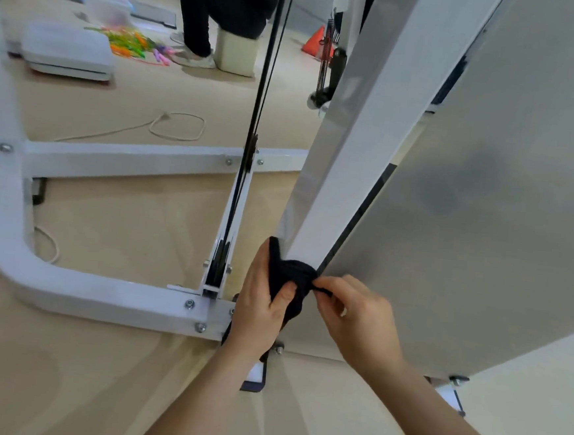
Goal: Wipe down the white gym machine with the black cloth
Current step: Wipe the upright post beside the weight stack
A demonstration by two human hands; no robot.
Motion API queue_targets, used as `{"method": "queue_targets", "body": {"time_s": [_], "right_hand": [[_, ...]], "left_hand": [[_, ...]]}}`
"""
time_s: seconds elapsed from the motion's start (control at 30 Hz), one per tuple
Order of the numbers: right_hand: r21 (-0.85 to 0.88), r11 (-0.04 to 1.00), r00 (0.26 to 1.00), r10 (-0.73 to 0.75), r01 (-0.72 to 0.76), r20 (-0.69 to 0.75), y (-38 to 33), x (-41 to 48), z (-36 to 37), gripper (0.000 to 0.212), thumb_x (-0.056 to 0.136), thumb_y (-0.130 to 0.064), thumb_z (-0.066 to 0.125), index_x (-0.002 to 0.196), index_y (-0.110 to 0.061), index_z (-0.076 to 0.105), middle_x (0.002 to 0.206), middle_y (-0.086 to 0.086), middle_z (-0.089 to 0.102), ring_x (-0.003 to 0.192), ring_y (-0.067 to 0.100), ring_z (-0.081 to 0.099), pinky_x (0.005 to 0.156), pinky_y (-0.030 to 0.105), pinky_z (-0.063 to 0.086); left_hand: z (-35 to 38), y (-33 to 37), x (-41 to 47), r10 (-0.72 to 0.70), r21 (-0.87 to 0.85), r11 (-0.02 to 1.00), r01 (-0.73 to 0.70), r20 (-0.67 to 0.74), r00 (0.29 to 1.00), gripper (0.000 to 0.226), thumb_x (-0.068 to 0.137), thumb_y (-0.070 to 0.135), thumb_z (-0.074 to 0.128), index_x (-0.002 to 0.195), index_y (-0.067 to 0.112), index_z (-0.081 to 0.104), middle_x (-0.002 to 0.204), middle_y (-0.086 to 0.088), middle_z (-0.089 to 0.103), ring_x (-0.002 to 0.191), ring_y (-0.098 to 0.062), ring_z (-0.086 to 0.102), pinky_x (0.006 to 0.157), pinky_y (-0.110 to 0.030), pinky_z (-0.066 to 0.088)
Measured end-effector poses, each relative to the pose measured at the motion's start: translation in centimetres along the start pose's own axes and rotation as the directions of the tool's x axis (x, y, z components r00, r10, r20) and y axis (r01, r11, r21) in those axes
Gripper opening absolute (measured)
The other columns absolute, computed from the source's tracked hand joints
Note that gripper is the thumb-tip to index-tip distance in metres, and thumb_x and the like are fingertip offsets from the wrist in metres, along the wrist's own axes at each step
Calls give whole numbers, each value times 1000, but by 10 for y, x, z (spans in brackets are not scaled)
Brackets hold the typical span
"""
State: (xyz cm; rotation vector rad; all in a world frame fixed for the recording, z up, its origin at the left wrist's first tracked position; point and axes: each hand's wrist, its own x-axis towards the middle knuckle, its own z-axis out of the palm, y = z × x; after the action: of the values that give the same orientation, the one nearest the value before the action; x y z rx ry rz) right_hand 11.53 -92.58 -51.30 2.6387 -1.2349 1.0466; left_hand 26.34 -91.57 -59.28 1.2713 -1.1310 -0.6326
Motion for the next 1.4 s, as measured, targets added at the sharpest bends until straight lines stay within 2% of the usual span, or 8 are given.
{"method": "queue_targets", "body": {"time_s": [0.2,0.4,0.7,0.97,1.07,1.2,1.3,1.4], "right_hand": [[305,941,951,221,-149,-217,-29,14,-41,18,89,-6,66,100,-18,75,81,-7,60,71,6,58,66,8,39],[485,861,875,346,-154,-337,-35,56,-78,20,89,-10,62,92,-27,71,79,-3,68,70,10,62,69,21,47],[151,812,826,557,-564,92,-6,-25,9,4,85,-17,69,87,-20,68,65,-14,63,65,11,63,66,32,52],[174,621,645,721,-764,253,-8,-65,35,10,90,-18,62,80,-21,61,71,-12,64,70,10,62,58,19,43],[524,331,501,837,-785,221,-15,-46,14,9,92,-15,58,84,-17,57,77,-2,63,67,19,61,62,35,53],[698,-357,278,732,-621,621,-33,-25,-18,19,102,-22,48,92,-8,56,78,10,61,63,23,67,52,29,54],[604,-640,315,517,-475,796,-40,-20,-33,32,104,-29,43,84,-8,57,94,18,72,83,32,74,59,35,60],[605,-704,447,435,-373,782,-41,-15,-47,33,103,-35,42,107,-12,66,118,15,70,107,33,68,80,41,59]], "left_hand": [[-13,112,31,196,-6,981,-196,-49,979,74,88,58,44,150,21,31,140,0,52,130,-15,48,106,-41,42],[-1,174,81,417,-61,897,-437,-210,884,71,93,44,51,149,5,32,149,-8,44,140,-16,40,115,-38,34],[7,-3,-18,-289,-151,946,286,4,957,76,91,65,41,153,24,27,151,11,37,138,-3,34,94,6,25],[-6,-20,-54,-536,-56,838,543,107,837,56,98,46,48,150,31,35,143,8,51,130,-11,48,109,-29,37],[-11,33,-39,-350,-127,927,354,47,935,56,98,48,42,150,29,36,147,16,45,136,0,39,116,-25,29],[-18,91,-31,-119,-176,977,122,25,993,49,104,27,40,152,28,26,149,29,29,134,22,23,112,-6,19],[-16,102,-46,33,7,999,-33,-9,999,56,102,15,47,147,41,27,155,21,26,141,9,23,118,-20,23],[-3,105,-55,262,299,919,-258,26,965,57,93,12,55,143,37,45,143,4,35,124,-6,47,107,-16,35]]}}
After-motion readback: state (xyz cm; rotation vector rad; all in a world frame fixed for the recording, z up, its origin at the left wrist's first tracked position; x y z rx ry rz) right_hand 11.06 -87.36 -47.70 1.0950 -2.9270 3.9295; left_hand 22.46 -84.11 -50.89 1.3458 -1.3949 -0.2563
